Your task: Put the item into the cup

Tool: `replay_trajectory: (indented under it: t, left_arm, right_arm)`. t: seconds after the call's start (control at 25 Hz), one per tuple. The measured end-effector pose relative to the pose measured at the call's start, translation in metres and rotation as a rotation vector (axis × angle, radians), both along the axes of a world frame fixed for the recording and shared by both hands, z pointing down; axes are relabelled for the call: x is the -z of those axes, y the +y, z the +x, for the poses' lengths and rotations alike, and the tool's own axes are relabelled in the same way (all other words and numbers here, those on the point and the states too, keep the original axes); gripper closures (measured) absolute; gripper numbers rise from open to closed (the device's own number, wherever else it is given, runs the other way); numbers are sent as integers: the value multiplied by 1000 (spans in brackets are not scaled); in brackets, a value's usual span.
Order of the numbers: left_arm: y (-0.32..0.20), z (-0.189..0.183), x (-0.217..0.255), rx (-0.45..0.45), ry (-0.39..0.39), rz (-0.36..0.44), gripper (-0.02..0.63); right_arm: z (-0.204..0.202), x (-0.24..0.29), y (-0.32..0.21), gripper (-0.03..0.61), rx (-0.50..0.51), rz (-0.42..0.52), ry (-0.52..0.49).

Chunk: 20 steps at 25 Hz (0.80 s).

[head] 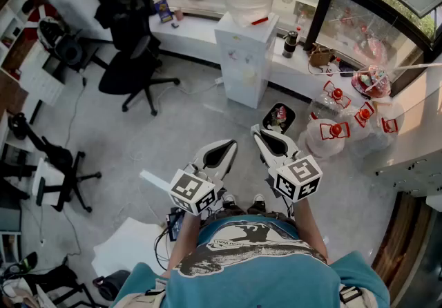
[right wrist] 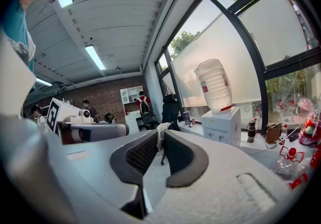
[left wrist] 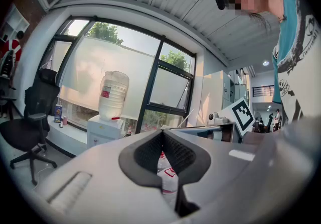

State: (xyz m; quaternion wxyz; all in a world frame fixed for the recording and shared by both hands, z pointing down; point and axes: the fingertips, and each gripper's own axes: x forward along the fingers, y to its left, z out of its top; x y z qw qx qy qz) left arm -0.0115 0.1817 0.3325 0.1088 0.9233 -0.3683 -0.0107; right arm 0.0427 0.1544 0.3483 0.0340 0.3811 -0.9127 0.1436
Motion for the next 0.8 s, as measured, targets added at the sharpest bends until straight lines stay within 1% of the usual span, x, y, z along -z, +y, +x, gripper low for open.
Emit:
replay_trajectory:
  t: [0.44, 0.8]
  left_arm:
    - [-8, 12, -2, 6, -21, -7, 598]
    - [-25, 39, -5, 24, -38, -14, 598]
  right_arm:
    - [13, -6, -8, 545, 2, -19, -22]
    - [41, -16, -21, 545, 18, -49, -33]
